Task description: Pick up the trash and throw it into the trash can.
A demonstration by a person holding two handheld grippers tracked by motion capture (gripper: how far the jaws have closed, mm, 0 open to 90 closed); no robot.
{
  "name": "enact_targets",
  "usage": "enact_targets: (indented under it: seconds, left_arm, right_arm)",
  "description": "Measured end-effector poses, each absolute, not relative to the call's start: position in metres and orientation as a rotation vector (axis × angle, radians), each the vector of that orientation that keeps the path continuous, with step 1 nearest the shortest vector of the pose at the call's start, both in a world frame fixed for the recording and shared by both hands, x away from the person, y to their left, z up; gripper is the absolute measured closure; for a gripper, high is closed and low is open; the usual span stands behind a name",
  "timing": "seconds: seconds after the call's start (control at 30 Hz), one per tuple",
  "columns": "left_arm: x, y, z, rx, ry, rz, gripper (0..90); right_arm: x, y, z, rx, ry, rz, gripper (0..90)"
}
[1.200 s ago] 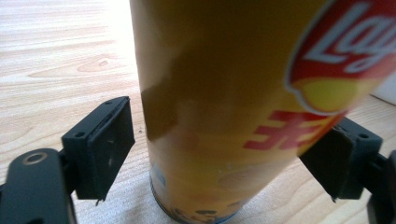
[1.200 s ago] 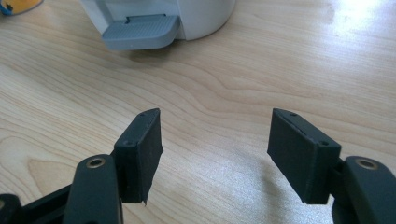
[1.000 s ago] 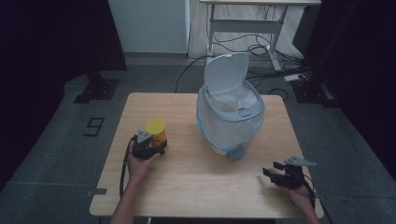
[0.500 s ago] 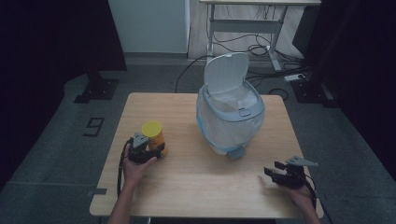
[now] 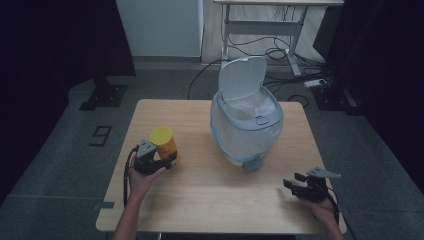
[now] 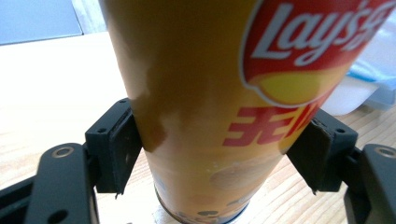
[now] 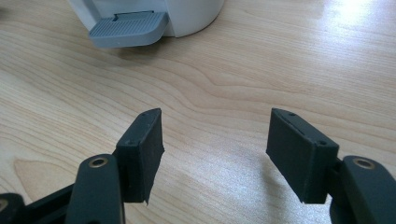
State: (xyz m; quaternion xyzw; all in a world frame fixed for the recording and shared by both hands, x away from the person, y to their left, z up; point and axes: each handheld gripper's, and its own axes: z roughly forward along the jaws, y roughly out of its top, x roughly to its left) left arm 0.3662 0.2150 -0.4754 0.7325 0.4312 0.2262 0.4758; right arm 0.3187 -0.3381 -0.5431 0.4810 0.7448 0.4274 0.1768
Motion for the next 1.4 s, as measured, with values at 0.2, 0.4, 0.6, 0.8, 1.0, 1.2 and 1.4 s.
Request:
enact_targets:
  seconds: [0.2, 0.4, 0.6, 0.8, 1.0, 1.2, 1.4]
  left_arm:
    - [0.361, 0.216, -0.466, 1.788, 1.03, 0.553, 24.5]
    - [0.359, 0.217, -0.46, 1.785, 1.025, 0.559, 24.5]
    - [0.355, 0.214, -0.451, 1.784, 1.004, 0.562, 24.5]
    - [0.35, 0.21, -0.44, 1.779, 0.978, 0.573, 24.5]
    - [0.347, 0.207, -0.432, 1.772, 0.965, 0.564, 24.5]
    - [0.342, 0.203, -0.421, 1.762, 0.935, 0.563, 24.5]
    - [0.337, 0.2, -0.415, 1.755, 0.923, 0.56, 24.5]
  right_arm:
    - [0.319, -0.338, -0.543, 1.357, 2.112, 1.207, 35.3]
    - [0.319, -0.337, -0.544, 1.358, 2.115, 1.201, 35.4]
    - [0.319, -0.337, -0.544, 1.358, 2.115, 1.201, 35.4]
    - [0.319, -0.338, -0.544, 1.357, 2.115, 1.2, 35.4]
    - [0.32, -0.338, -0.544, 1.358, 2.118, 1.198, 35.4]
    - [0.32, -0.337, -0.545, 1.358, 2.122, 1.195, 35.4]
    - [0.32, -0.337, -0.545, 1.361, 2.123, 1.196, 35.4]
